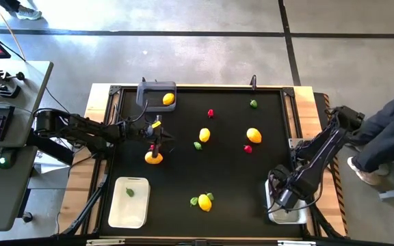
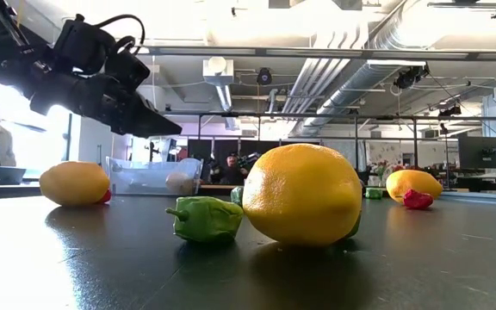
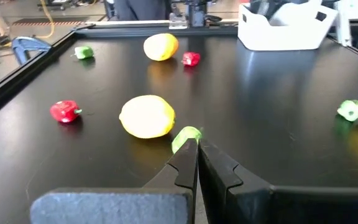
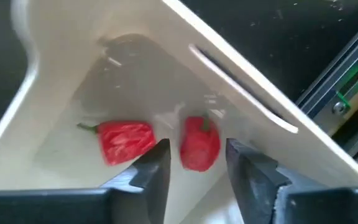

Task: Sort produce into baskets
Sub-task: Put the red chili pepper into the gray bin, then put the green chili pepper into the white bin

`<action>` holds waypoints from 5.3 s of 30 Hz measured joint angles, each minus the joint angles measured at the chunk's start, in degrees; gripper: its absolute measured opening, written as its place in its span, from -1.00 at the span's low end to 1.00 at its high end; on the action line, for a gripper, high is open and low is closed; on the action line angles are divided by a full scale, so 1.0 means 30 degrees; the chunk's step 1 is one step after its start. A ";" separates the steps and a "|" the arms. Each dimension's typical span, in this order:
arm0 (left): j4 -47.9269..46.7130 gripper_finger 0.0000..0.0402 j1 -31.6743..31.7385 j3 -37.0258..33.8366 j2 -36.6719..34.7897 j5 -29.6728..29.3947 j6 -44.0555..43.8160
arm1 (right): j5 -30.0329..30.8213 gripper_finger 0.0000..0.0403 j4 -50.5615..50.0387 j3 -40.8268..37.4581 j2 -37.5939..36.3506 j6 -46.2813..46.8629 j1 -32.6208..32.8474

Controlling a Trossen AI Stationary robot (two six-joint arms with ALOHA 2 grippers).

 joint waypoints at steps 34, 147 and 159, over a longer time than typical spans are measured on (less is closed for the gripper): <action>-0.2070 -1.00 -0.1036 0.0846 0.0513 0.1615 0.0986 | 0.8875 -0.84 -0.2566 0.4395 -0.1093 -1.2098 -0.7698; -2.7597 -0.94 -1.9511 0.7833 -0.0754 -0.4221 -0.5913 | 0.6526 -0.53 2.1229 -0.1862 -0.0896 -3.2512 -2.2389; -2.7977 -0.52 -1.9351 0.9086 -0.0624 -0.3777 -0.7033 | 0.6605 -0.29 2.1033 -0.1869 -0.0896 -3.2173 -2.1731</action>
